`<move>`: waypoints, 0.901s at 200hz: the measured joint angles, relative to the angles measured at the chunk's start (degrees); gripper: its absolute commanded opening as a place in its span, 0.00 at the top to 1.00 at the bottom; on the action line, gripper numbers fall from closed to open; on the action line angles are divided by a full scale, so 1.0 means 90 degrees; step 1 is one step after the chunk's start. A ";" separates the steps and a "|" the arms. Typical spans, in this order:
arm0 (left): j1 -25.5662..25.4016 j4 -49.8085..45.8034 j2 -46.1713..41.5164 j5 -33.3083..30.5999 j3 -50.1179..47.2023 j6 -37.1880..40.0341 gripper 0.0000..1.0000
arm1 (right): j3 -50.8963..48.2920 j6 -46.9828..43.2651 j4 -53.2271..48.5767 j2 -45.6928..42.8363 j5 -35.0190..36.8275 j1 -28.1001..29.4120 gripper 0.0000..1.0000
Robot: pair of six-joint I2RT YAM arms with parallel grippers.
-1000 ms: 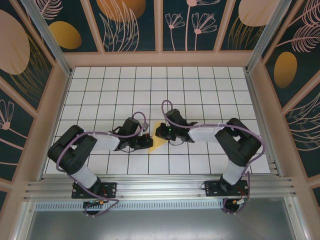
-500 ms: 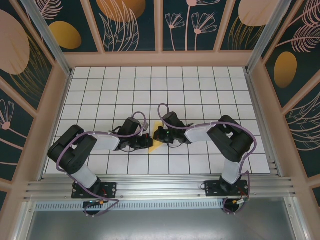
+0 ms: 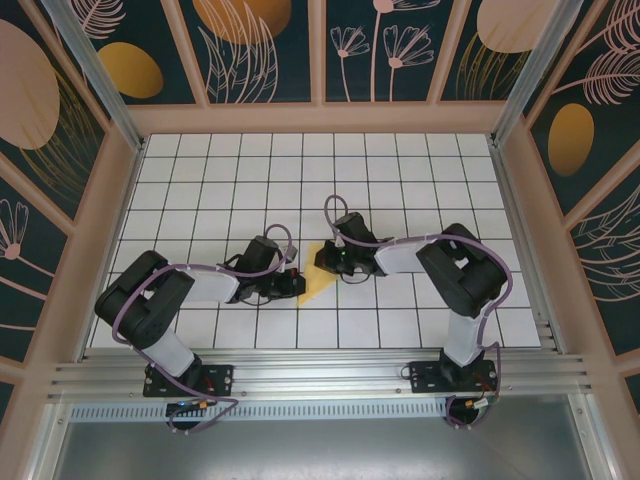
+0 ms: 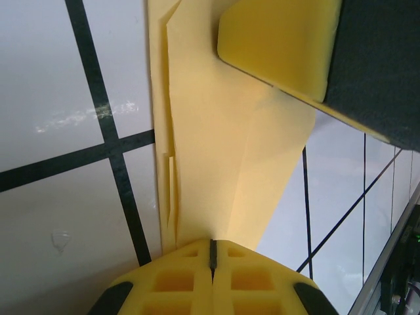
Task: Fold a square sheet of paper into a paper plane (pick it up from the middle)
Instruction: Fourth fold the wing at the center of the table.
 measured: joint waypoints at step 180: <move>0.0000 0.0032 0.0061 0.0039 0.0000 0.0051 1.00 | 0.0243 -0.0243 0.0250 0.0333 -0.0532 -0.1209 0.90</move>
